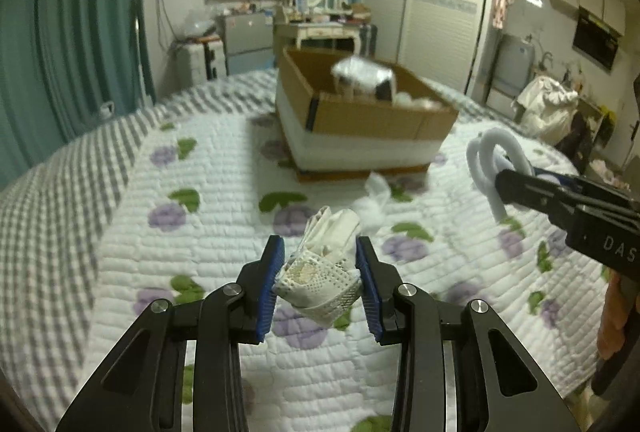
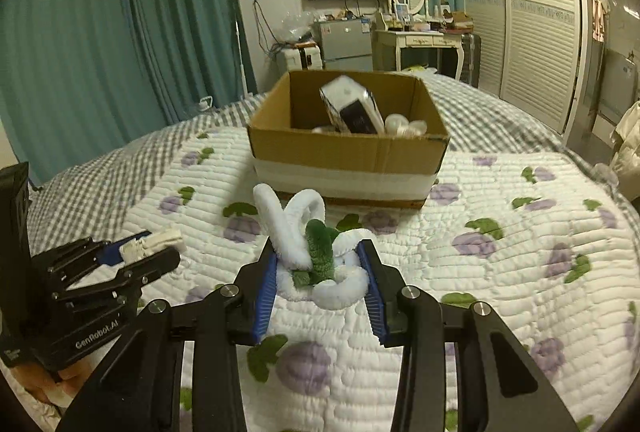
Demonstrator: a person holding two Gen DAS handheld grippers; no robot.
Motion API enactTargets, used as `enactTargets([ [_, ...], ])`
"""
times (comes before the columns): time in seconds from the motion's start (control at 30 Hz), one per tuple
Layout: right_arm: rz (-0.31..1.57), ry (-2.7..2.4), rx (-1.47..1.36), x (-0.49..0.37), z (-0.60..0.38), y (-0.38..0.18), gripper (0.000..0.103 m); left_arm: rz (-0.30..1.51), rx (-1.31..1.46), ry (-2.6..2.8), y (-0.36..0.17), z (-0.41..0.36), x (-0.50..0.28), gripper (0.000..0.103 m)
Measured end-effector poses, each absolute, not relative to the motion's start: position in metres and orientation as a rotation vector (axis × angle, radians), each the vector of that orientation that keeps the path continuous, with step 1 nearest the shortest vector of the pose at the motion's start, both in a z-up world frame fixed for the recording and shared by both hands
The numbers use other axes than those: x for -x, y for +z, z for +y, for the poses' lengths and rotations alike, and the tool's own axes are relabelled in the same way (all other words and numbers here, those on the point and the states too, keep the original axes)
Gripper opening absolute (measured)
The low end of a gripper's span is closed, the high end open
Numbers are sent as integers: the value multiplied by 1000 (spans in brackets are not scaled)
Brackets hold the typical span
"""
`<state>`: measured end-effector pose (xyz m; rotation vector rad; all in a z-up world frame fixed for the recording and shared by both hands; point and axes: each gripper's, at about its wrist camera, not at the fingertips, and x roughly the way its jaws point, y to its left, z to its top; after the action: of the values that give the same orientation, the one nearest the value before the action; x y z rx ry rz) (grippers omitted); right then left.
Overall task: Organize soft objects
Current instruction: 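Grasp the white pipe-cleaner toy with the right tool while the left tool grasps a white cloth, then drop the toy and cloth into the box and open both tools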
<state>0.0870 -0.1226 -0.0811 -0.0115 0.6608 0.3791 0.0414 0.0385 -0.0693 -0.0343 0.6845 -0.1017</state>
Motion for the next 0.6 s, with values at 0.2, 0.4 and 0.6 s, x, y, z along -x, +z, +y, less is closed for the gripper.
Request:
enactTargets([
  [0.2,599,387,16,-74,-138,-26,38,597,35,-110,-13,23,-32,35],
  [0.4,525,388,100,-83,-141,34,38,521,28,-126,34,13,-48,35],
  [0.6,482,384,119,-127,-144,73,38,478,-12,-129,56,4,-94,35],
])
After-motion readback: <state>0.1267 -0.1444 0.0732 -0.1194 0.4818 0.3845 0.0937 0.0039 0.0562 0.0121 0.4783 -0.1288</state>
